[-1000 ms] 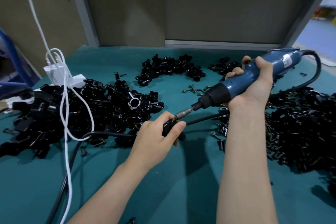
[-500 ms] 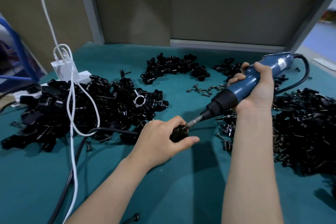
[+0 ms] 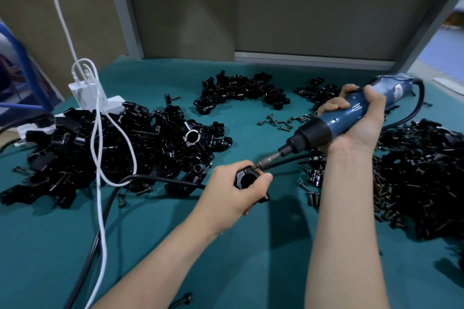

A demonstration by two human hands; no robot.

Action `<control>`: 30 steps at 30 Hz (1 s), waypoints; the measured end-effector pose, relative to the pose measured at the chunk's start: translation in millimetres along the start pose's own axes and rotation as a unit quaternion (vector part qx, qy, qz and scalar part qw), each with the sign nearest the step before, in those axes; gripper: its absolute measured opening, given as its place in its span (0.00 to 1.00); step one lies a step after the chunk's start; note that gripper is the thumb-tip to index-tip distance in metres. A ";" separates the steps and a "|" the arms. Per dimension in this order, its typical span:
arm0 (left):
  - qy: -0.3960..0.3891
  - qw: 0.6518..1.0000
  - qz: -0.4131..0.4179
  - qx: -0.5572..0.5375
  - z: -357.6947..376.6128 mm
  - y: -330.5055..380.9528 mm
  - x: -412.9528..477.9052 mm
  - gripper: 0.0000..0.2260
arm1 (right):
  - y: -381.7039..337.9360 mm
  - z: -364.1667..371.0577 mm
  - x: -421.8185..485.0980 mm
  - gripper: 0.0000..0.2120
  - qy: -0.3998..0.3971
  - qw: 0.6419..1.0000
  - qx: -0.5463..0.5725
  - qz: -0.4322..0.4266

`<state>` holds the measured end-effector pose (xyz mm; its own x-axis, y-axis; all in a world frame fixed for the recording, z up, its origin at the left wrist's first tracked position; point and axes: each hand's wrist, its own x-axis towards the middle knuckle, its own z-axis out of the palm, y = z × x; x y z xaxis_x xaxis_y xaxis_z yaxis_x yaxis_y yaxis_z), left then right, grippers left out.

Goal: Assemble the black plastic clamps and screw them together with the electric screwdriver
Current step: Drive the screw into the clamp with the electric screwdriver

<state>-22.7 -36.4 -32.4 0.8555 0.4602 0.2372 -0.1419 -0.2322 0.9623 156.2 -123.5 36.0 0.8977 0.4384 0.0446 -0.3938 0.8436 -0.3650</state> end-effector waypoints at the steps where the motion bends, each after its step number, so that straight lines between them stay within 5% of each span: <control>1: -0.004 1.000 0.001 0.005 -0.4 0.1 -0.2 0.17 | 0.0 -0.3 0.3 0.06 0.004 1.000 -0.004 0.003; 30: 0.023 0.974 0.057 0.220 -6.5 -1.2 1.0 0.12 | -0.8 -7.1 1.2 0.07 0.198 0.973 -0.119 0.027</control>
<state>-24.9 -30.1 -32.5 0.8221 0.4455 0.3544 0.0011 -0.6238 0.7816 159.0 -125.8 29.7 0.9011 0.2871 -0.3250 -0.4283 0.7067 -0.5632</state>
